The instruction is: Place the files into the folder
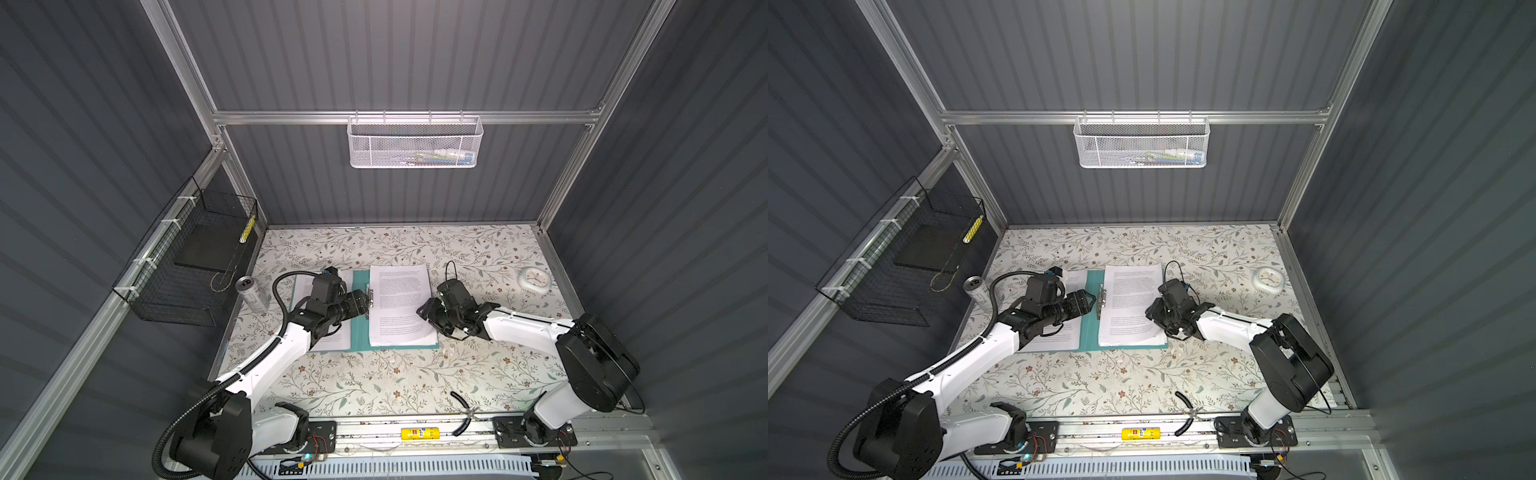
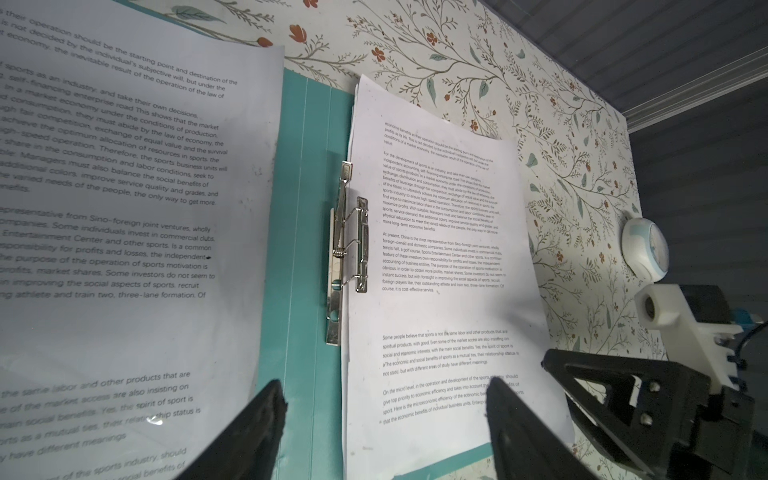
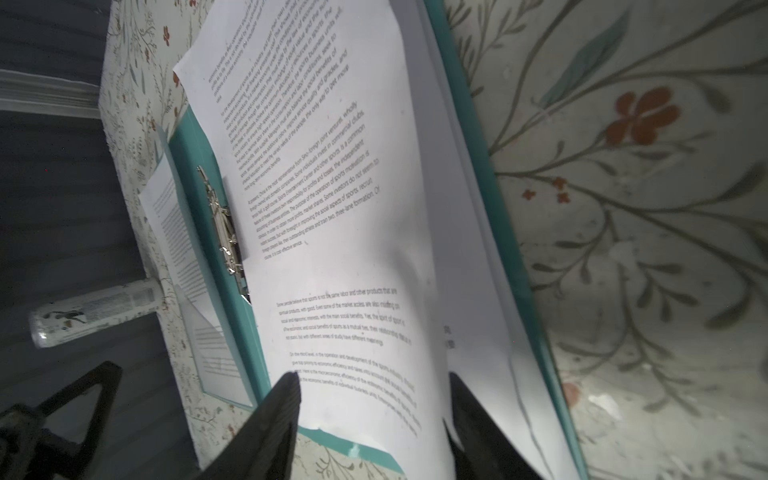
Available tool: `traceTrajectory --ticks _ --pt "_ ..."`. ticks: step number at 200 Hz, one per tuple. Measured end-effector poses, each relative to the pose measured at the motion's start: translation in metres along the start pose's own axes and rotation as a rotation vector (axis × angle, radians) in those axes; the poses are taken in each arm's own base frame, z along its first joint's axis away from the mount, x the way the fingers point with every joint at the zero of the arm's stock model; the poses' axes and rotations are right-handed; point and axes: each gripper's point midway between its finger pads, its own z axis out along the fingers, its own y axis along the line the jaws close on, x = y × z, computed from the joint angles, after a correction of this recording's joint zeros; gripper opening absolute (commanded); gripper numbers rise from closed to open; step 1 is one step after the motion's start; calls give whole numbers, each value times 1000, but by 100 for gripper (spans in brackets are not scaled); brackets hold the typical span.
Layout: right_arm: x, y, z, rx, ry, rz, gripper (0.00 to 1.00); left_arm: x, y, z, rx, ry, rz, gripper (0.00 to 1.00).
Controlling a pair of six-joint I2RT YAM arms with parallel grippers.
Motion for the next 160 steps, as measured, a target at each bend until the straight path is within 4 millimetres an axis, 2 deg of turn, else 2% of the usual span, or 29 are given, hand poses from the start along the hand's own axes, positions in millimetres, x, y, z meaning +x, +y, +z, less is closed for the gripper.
traceTrajectory --ticks 34,86,132,160 --pt "-14 11 -9 16 -36 -85 67 0 0 0 0 -1 0 77" --pt "-12 -5 -18 63 -14 -123 67 -1 -1 0 4 -6 1 77" --pt "-7 -21 -17 88 30 -129 67 -3 -1 0 4 -12 2 77" --pt "-15 -31 -13 105 37 -133 66 -3 1 2 -5 -13 2 77"
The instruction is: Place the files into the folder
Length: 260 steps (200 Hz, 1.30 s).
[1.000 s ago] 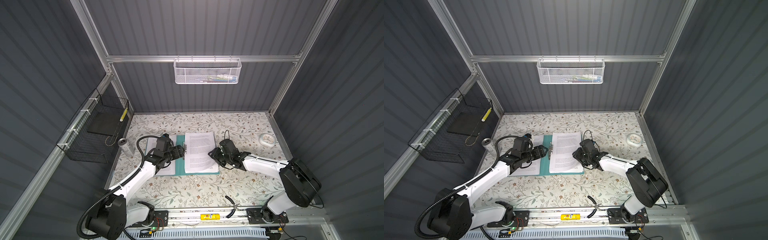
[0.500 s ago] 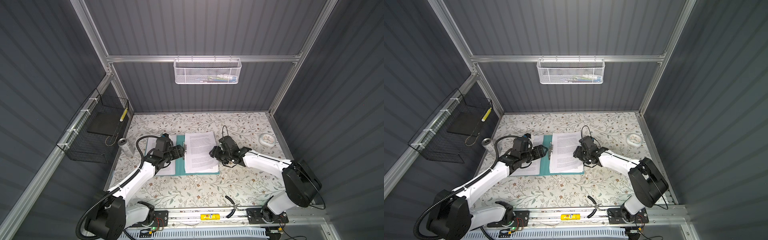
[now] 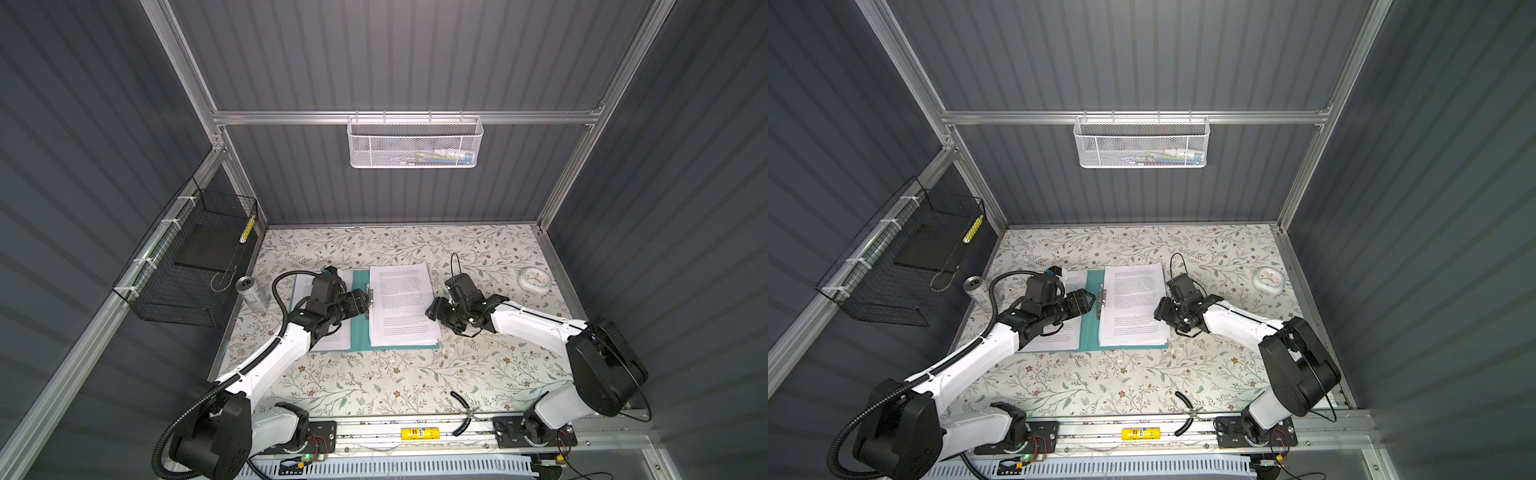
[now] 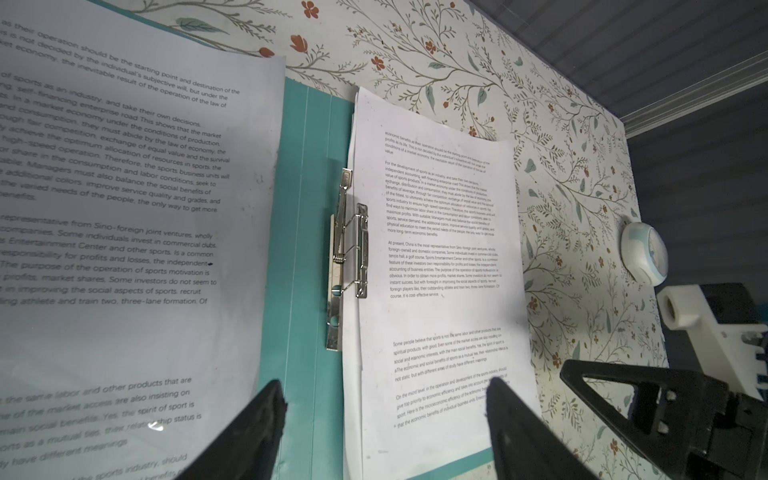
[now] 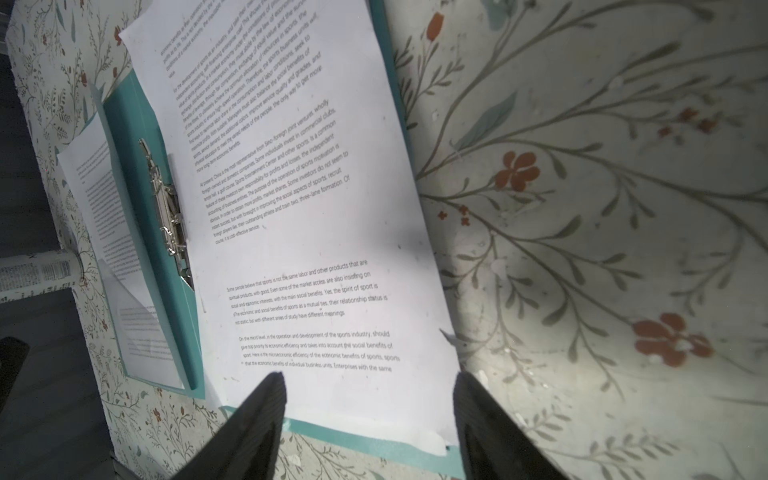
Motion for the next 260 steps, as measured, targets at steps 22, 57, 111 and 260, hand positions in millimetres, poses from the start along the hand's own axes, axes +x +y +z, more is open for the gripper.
traceTrajectory --ticks 22,57,111,260 --pt "-10 -9 11 36 6 -8 65 1 3 6 -12 5 -1 77" --pt "-32 -3 24 68 -6 -45 65 3 7 11 -30 11 4 77" --pt "-54 6 55 88 5 -63 65 3 10 17 -44 18 19 77" --pt "-47 18 62 65 33 -69 65 -1 7 20 -30 4 28 76"
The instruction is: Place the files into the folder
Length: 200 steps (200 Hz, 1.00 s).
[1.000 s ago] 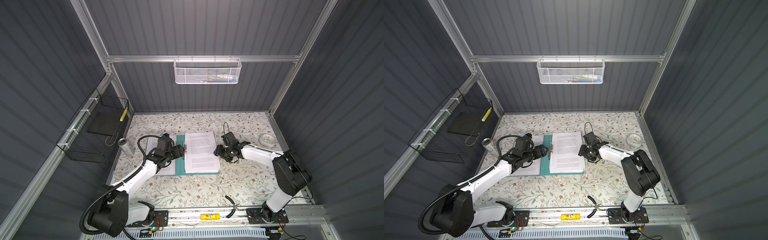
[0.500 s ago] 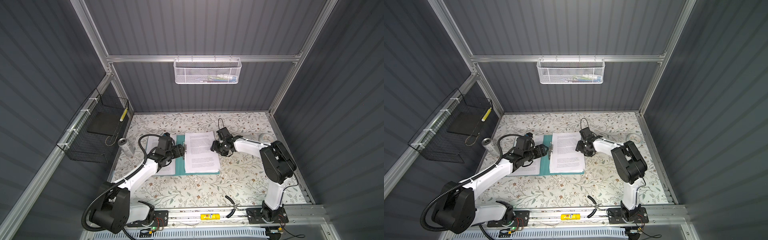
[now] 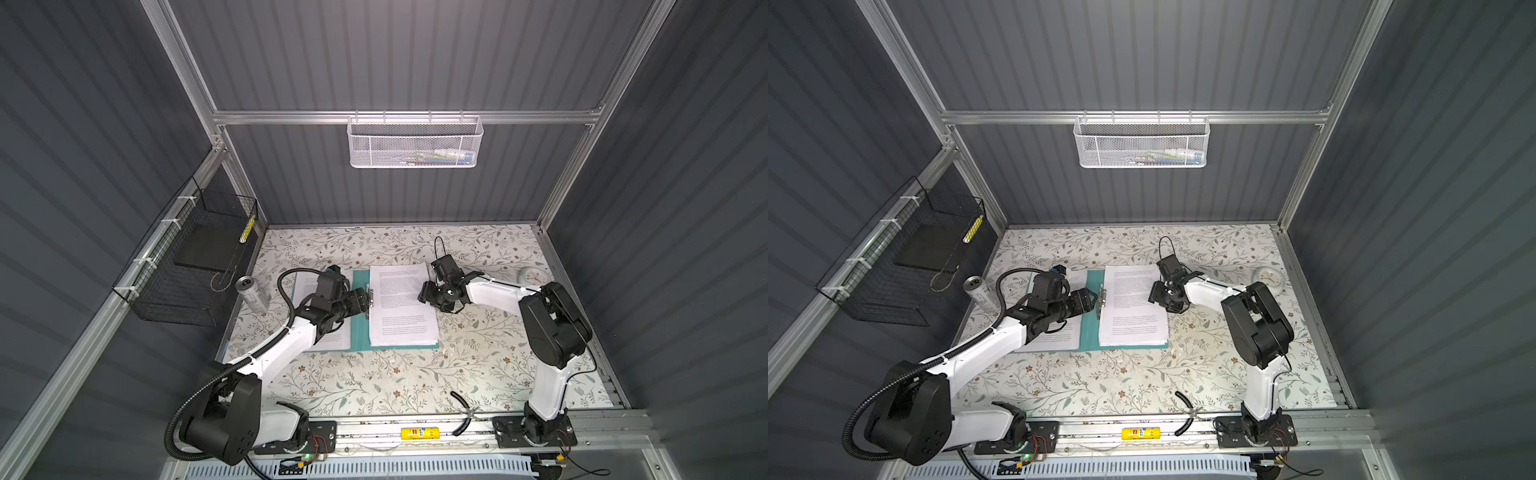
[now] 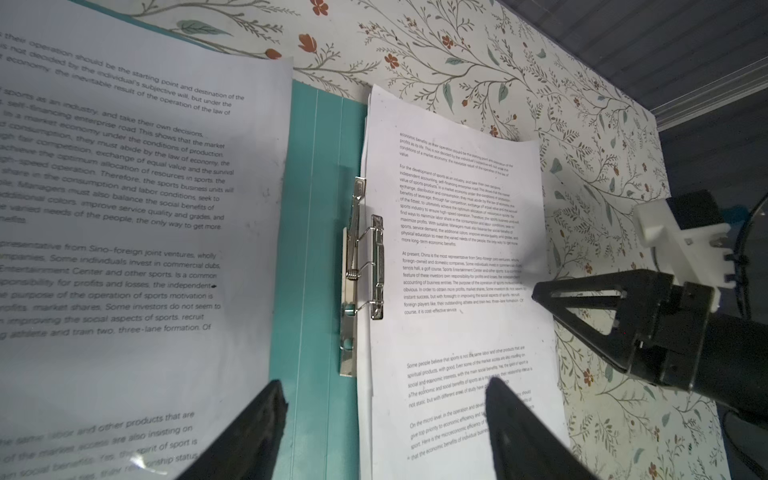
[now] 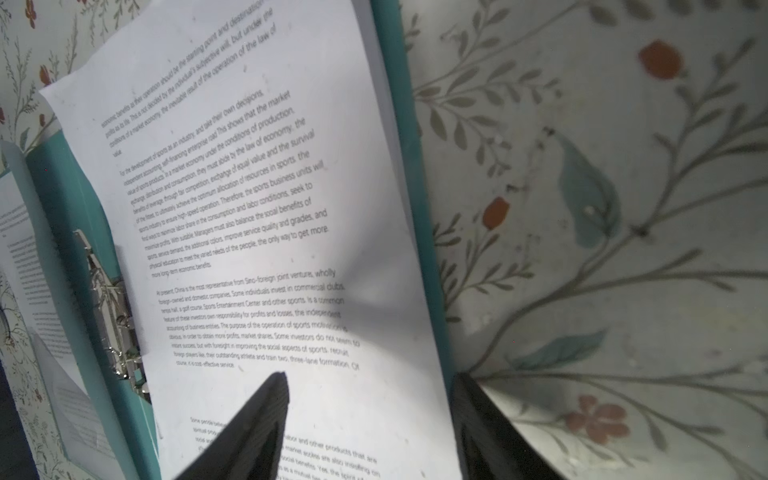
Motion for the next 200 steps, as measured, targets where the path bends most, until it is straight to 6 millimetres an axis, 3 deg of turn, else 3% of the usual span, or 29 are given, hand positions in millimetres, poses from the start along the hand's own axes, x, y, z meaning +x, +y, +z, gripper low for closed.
traceTrajectory --ticks 62,120,153,179,200 --pt "5 6 0 -1 3 -16 65 1 -1 4 6 6 -1 76" --pt "2 -2 -2 37 -14 -31 67 1 0 7 5 7 0 75" --pt "-8 2 -27 24 -54 -43 64 6 4 14 -9 27 5 75" --pt "-21 23 -56 -68 -104 -68 57 4 5 21 -16 34 31 75" --pt "-19 45 -65 -182 -82 -86 54 -3 -1 30 -3 29 65 75"
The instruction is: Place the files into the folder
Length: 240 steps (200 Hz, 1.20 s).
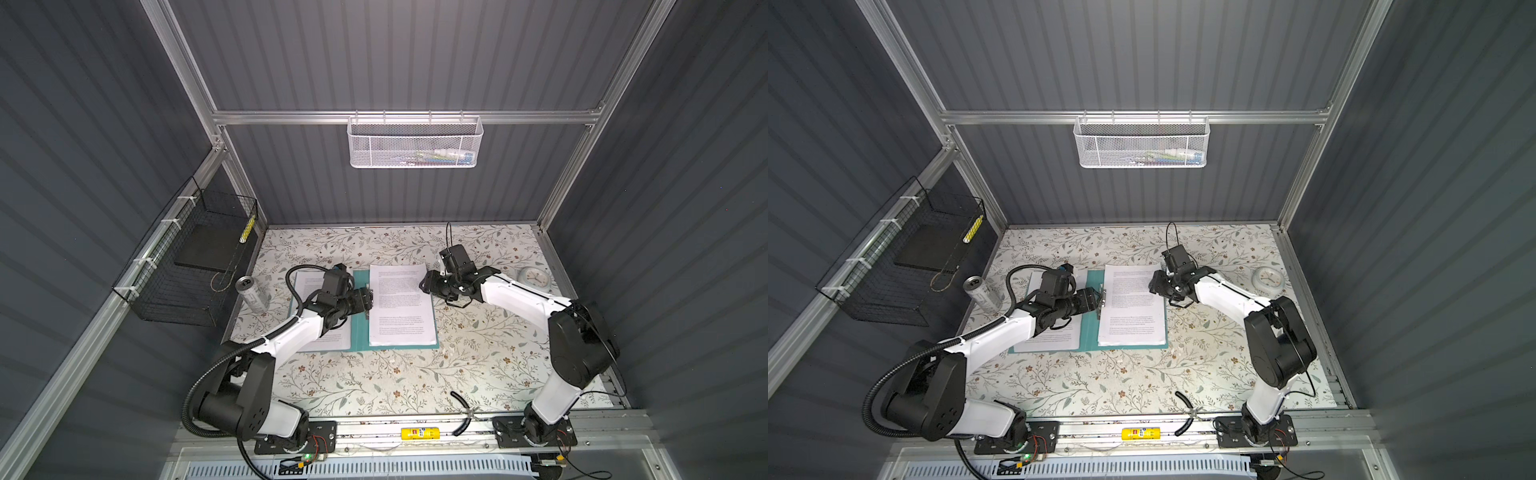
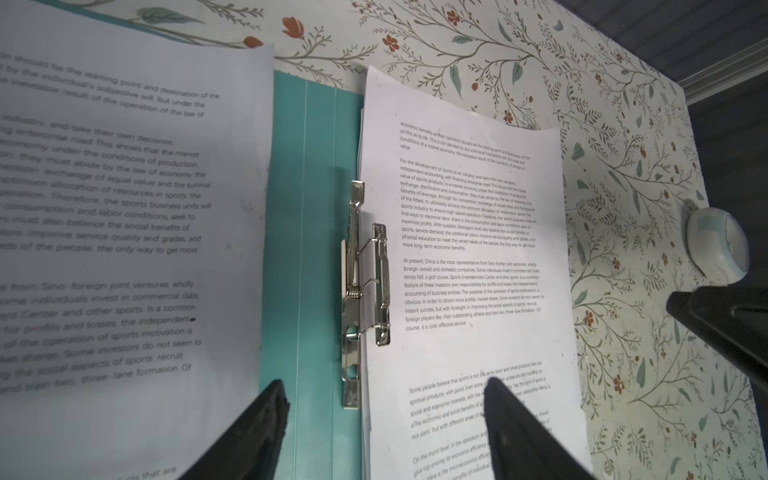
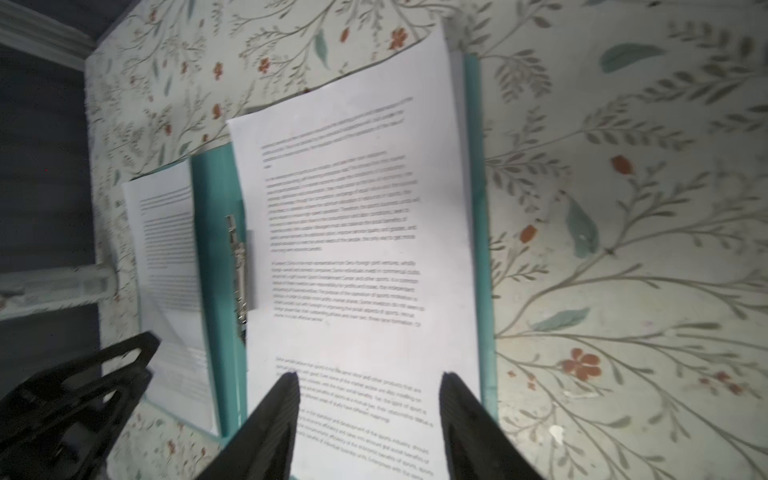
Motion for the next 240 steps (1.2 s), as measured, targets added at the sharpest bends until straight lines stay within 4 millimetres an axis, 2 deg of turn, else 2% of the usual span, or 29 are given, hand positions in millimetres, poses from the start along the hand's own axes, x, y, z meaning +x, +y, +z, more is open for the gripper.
traceTrajectory --ticks 39,98,137,163,240 --pt "17 26 6 -157 96 -4 50 -19 -15 23 45 -2 68 75" --pt "37 31 21 -221 212 10 45 -40 -26 59 93 1 111 74" --pt "31 45 19 -264 226 -11 45 -49 -16 79 128 8 98 74" --pt "27 53 15 -292 225 -28 46 -50 -5 85 152 18 81 74" --pt "26 52 15 -305 243 -23 46 -40 6 100 242 73 55 71"
